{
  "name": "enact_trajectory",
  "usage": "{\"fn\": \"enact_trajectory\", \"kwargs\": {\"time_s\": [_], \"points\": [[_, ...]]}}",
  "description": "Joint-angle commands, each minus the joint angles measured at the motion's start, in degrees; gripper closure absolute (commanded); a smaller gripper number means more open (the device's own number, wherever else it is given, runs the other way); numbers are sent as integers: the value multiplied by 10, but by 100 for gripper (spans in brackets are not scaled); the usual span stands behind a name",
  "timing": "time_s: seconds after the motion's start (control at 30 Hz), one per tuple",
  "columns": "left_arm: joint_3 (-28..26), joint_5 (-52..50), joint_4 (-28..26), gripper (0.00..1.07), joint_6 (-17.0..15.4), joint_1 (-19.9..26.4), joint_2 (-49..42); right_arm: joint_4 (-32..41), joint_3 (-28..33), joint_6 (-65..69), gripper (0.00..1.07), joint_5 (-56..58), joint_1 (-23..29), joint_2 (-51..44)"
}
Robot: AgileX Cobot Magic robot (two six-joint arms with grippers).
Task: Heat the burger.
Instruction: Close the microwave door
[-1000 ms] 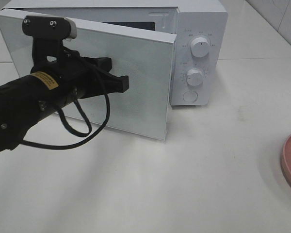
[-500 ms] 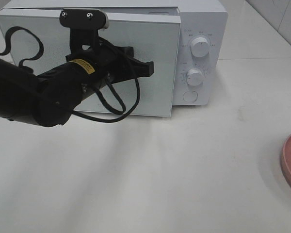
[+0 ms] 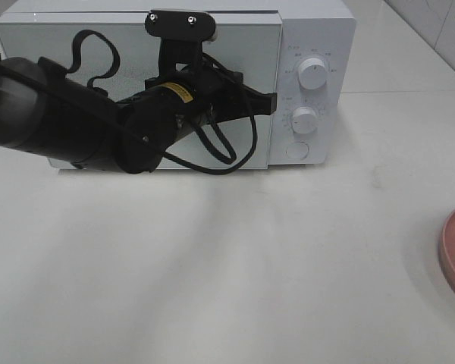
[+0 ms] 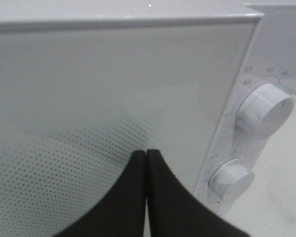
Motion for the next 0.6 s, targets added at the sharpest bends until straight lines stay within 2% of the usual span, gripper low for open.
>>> {"fn": "enact_trajectory", "kwargs": {"time_s": [0.03, 0.6], "points": [[-25, -19, -42, 107, 9, 13, 7, -1, 1, -4, 32, 1, -3, -14], [-59, -8, -42, 107, 4, 49, 12, -1, 1, -4, 32, 1, -3, -14]]}}
